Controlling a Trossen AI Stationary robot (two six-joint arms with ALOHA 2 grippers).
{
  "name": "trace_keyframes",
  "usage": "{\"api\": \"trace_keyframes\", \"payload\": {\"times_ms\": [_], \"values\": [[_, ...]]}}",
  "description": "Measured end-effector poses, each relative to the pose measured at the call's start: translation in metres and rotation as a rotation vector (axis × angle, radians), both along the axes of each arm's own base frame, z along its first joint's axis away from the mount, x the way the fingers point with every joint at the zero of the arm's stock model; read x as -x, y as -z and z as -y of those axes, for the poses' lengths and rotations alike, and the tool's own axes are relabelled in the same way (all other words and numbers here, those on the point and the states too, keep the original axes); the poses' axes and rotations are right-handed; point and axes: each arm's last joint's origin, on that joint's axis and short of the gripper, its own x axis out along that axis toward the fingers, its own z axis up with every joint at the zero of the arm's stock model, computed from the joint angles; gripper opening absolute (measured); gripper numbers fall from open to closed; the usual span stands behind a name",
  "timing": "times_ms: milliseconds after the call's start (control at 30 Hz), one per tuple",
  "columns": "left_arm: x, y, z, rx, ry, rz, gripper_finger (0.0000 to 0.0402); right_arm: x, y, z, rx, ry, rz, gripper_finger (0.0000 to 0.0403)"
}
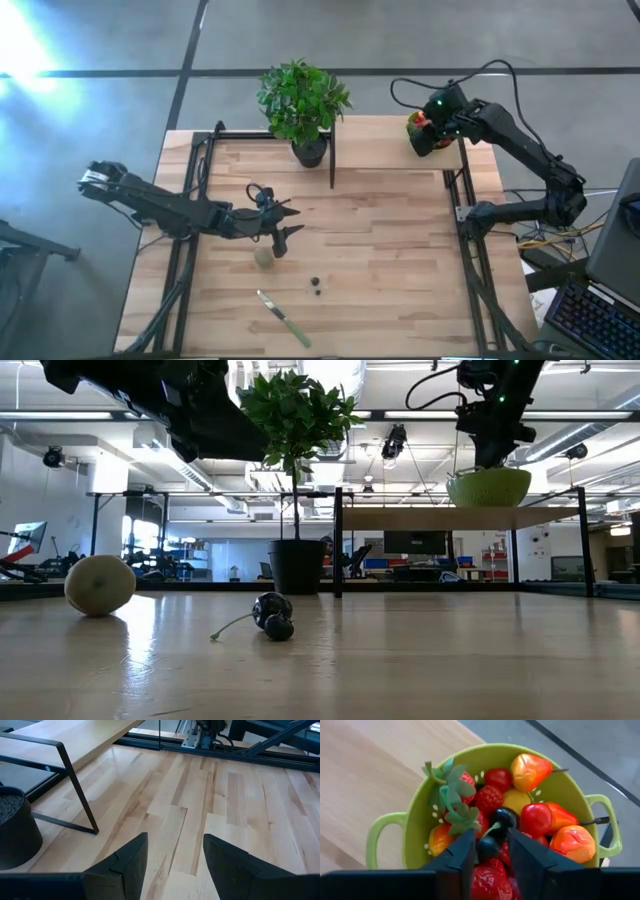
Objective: Pick & Place Fruit
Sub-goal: Put the blueberry into the green strainer bowl on the shelf, then put the black cherry into the green strainer bowl on the shelf
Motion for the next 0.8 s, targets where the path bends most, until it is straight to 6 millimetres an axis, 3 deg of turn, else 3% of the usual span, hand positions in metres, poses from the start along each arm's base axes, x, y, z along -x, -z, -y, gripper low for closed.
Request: {"api": "trace_keyframes", "payload": {"times_ms": [333, 433, 600, 800], "values": [[0.000, 0.000, 0.000, 0.000, 0.000, 0.000, 0.0197, 0.000, -0.019, 0.000, 0.048, -0.013, 0.057, 0.0193], [0.000, 0.000, 0.000, 0.000, 0.000, 0.000, 0.0197, -0.003, -0.022, -0.005, 0.016, -0.103, 0.111, 0.0205], [0.000, 0.000, 0.000, 0.000, 0.000, 0.000, 0.0197, -0.017, -0.029, -0.013, 0.021, -0.237, 0.214, 0.0198], [0.000, 0.000, 0.000, 0.000, 0.000, 0.000, 0.0197, -0.040, -0.039, -0.038, 0.090, -0.401, 0.301, 0.0168]]}}
